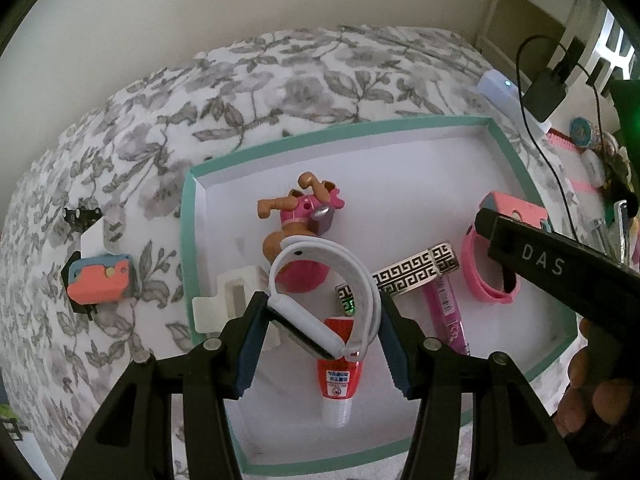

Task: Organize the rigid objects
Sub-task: 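Lower watch band and pencil case into the tray and open both tools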

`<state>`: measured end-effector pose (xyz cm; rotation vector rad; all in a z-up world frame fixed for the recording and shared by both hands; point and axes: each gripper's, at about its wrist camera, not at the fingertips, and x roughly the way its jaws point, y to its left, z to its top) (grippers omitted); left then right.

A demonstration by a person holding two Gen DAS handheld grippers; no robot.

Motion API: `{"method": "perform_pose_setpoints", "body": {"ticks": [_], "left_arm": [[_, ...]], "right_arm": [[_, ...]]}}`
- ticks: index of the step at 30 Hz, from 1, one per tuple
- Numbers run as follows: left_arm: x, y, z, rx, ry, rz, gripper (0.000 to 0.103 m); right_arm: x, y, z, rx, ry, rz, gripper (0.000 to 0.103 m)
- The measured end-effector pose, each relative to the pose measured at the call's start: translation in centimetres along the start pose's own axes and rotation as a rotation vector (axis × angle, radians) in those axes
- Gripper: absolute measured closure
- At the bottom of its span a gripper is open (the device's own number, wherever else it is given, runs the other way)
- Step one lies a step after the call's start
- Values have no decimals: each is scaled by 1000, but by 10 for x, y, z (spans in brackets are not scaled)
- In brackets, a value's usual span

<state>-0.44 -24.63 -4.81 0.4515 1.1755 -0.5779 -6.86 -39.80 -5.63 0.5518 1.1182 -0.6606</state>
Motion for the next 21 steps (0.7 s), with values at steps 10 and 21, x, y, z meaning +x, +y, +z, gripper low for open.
{"method": "perform_pose_setpoints", "body": {"ticks": [10,21], "left_arm": [[5,1,-1,-7,24,5,47],[-9,10,3,-40,0,-14,46]], "right_arm": [[4,-1,-2,1,9,-1,30],[-7,1,2,0,-12,-14,30]]}}
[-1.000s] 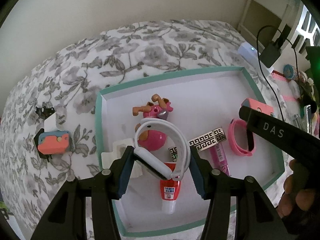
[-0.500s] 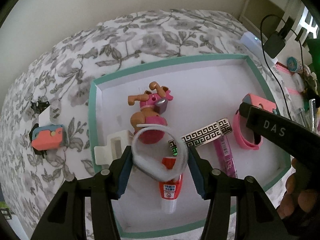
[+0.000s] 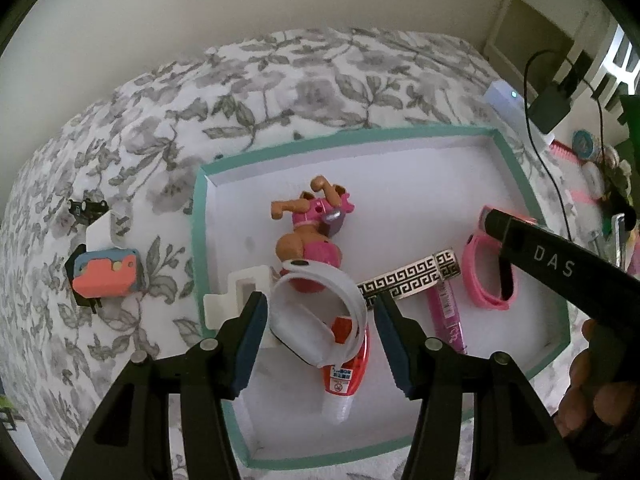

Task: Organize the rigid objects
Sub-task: 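Lower watch band and pencil case into the tray and open both tools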

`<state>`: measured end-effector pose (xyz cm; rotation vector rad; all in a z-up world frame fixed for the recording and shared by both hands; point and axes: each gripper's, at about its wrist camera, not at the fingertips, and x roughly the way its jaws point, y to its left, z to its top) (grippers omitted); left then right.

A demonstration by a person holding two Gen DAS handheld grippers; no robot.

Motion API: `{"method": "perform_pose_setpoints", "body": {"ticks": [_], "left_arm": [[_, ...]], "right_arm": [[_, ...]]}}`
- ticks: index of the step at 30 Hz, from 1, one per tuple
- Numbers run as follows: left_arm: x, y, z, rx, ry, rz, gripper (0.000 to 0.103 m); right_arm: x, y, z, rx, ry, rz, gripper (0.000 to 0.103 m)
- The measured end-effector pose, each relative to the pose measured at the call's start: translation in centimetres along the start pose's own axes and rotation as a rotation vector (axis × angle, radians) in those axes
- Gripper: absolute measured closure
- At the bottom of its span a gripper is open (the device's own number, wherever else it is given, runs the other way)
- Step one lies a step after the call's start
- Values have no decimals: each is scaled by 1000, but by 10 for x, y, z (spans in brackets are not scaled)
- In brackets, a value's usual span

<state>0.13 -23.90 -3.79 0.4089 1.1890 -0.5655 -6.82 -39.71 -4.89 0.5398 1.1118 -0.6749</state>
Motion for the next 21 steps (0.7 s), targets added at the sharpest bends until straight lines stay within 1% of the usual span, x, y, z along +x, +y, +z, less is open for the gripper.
{"method": "perform_pose_setpoints", "body": {"ticks": [7,15,16,18,21], "left_arm": [[-15,14,5,-47,-39,-21,46],[-31,38,8,-127,-78,-39,46],[-33,41,8,-137,-81,-41,45],[-35,45,8,-153,-87,-40,39],[-38,53,7,-181,-93,-35,39]], "right_arm": [[-17,9,3,-33,-44,6,30],[-34,18,5,-63,-82,8,30],[-37,19,5,-68,-87,7,30],[-41,21,5,-76,-96,6,30],[-43,23,5,-84,-99,7,30]]}}
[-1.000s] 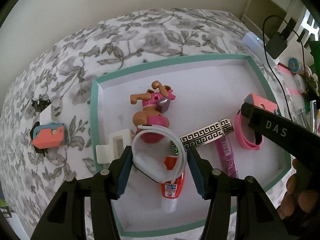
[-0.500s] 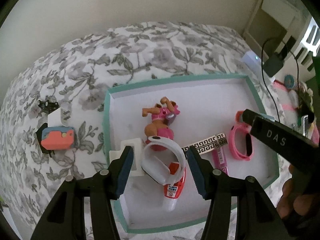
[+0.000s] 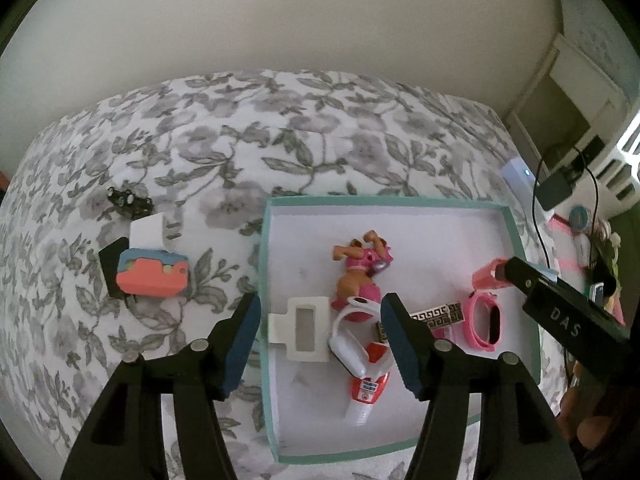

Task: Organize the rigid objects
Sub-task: 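Lower watch band and pencil case into the tray and open both tools, then move both open tools back toward the remaining pencil case and charger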

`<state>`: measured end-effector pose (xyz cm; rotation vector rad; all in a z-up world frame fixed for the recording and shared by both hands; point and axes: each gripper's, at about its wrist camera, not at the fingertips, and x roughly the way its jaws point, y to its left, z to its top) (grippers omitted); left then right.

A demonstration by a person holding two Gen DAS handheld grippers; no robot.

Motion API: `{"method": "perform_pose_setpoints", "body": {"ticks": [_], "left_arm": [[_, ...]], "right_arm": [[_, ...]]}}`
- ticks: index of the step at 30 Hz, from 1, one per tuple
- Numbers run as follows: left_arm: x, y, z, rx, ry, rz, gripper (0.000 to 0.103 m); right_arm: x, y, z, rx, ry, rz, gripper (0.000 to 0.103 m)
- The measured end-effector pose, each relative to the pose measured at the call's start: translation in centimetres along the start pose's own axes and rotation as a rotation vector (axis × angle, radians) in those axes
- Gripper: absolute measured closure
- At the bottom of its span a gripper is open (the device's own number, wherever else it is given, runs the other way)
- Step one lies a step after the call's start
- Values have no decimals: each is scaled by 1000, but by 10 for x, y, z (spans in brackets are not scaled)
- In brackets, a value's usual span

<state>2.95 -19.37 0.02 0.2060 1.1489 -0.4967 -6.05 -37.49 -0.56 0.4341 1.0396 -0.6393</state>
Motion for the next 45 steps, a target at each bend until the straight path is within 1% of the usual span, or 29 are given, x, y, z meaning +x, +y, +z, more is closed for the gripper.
{"method": "perform_pose_setpoints", "body": {"ticks": [3,4,5,6,8,10,11,12,14,17,19,29,32,35,38,41,45], "left_arm": [[0,6,1,-19,0,7,39],[1,7,1,-23,-1,11,39],[1,9,1,-29,-2,16,36],[2,11,1,-36,-4,20,28],[2,16,1,-49,-9,27,24],[3,20,1,-64,-12,39,24],[3,22,1,-70,-13,44,22],[4,25,1,-79,-14,51,15],[5,30,1,-92,-18,59,11],[5,36,1,-108,-24,84,10],[5,40,2,-117,-30,87,9],[7,48,3,-129,-29,85,7],[6,57,5,-140,-32,84,7],[0,76,7,-171,-52,96,7],[-11,100,8,-196,-87,135,7],[-25,129,9,-254,-134,146,7],[-35,169,5,-341,-164,147,7]], "right_arm": [[0,2,0,-11,-1,1,29],[0,3,0,-14,-2,1,26],[1,3,0,-17,-3,0,24],[1,4,0,-19,-6,-1,19],[2,5,-1,-27,-6,3,18],[4,6,-1,-33,0,5,17],[5,7,-2,-36,3,5,17],[6,8,-2,-39,4,5,15],[6,9,-2,-44,4,7,12],[6,10,-3,-47,0,12,9],[7,10,-3,-48,-3,12,0],[8,15,-3,-70,-5,19,0],[9,18,-4,-76,-5,20,0],[8,27,-4,-87,-6,36,0],[6,42,-5,-108,-10,56,0],[4,60,-7,-140,-15,68,0],[2,85,-11,-183,-18,84,0]]}}
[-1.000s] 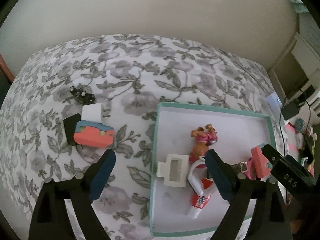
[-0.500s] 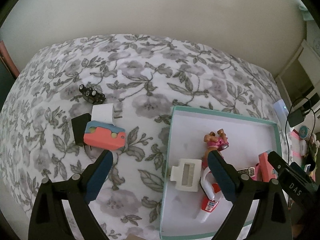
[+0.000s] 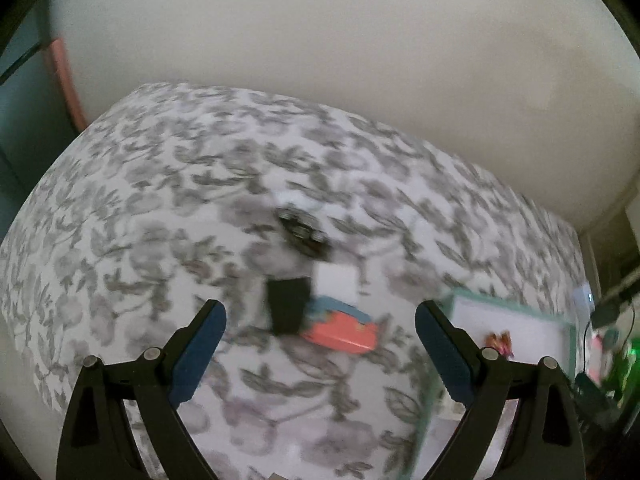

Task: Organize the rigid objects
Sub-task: 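Move both open tools back toward the remaining pencil case and charger, then grasp the second pink-blue pencil case with right tool while left tool approaches black charger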

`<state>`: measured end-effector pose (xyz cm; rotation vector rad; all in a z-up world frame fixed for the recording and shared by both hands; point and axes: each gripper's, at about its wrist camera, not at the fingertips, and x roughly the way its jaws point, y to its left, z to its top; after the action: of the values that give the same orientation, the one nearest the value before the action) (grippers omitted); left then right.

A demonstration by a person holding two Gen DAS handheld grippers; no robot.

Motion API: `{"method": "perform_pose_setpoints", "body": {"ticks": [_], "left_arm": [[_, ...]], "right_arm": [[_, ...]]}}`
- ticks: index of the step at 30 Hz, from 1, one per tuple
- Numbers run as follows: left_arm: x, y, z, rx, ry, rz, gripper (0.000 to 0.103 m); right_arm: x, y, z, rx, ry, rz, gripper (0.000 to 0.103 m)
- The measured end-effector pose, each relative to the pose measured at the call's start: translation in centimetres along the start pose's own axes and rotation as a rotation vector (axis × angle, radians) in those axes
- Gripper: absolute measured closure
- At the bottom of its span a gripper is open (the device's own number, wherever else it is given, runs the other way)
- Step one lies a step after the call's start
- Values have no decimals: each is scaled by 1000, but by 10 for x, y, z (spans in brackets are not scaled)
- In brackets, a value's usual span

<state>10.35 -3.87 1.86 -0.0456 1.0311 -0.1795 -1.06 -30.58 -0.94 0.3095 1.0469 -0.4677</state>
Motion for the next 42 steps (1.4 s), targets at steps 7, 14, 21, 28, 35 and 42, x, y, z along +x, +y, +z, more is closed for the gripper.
{"method": "perform_pose_setpoints", "body": {"ticks": [7,14,21,28,35,42], "left_arm": [[1,57,10,-118,-8,10,7],[7,90,13,-147,17,68,7],[29,98,10,-160,78,82,7],[63,101,3,-191,158,80,7],[81,111,3,-241,185,91,7],[93,119,4,-275,203,99,7]], "right_arm": [[1,50,-6,-84,0,28,0],[4,110,-12,-207,-1,96,0],[7,150,-13,-231,10,202,0],[25,175,-13,-211,41,282,0],[52,189,-14,-183,84,329,0],[72,198,-16,-170,116,376,0]]}}
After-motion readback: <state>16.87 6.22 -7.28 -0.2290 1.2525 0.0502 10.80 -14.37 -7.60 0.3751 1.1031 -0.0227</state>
